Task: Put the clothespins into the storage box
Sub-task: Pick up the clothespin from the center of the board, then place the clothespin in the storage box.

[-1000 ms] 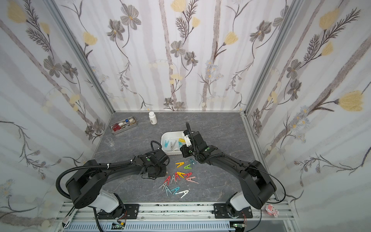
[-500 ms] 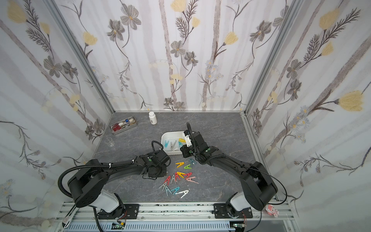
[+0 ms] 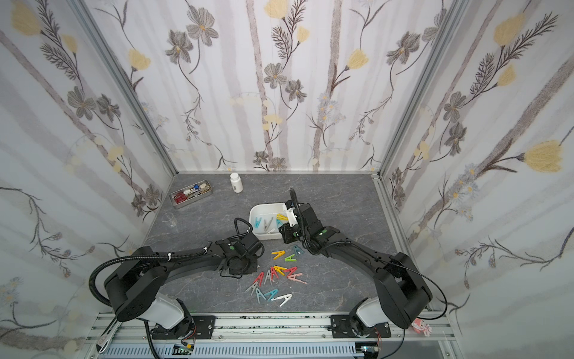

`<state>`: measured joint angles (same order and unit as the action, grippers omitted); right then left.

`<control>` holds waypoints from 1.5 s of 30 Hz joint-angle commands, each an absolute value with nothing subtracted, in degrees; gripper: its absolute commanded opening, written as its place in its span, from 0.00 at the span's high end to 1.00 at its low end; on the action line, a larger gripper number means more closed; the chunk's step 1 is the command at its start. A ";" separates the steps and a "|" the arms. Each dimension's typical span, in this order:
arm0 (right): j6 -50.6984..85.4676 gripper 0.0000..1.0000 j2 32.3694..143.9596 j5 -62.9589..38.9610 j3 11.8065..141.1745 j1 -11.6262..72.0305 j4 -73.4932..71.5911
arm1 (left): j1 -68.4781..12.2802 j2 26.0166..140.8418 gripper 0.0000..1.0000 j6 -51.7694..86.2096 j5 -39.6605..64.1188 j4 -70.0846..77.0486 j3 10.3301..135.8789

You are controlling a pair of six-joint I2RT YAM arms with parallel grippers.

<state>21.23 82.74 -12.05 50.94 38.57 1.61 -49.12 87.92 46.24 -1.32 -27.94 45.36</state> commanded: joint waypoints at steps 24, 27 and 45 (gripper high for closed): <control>20.96 0.82 76.94 -5.52 53.97 41.27 18.31 | -33.41 91.28 0.89 35.36 5.49 -14.00 67.75; 22.59 0.82 74.33 -4.80 53.04 41.79 19.81 | -32.75 95.96 0.90 34.88 4.25 -11.63 70.31; 26.76 0.81 68.91 -4.88 46.42 42.58 17.45 | -32.08 103.63 0.84 33.93 7.18 -11.78 75.60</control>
<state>25.52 69.32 -4.43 46.87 42.28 19.07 -32.14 103.81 34.26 6.37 -12.71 76.03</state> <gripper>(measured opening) 0.191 0.151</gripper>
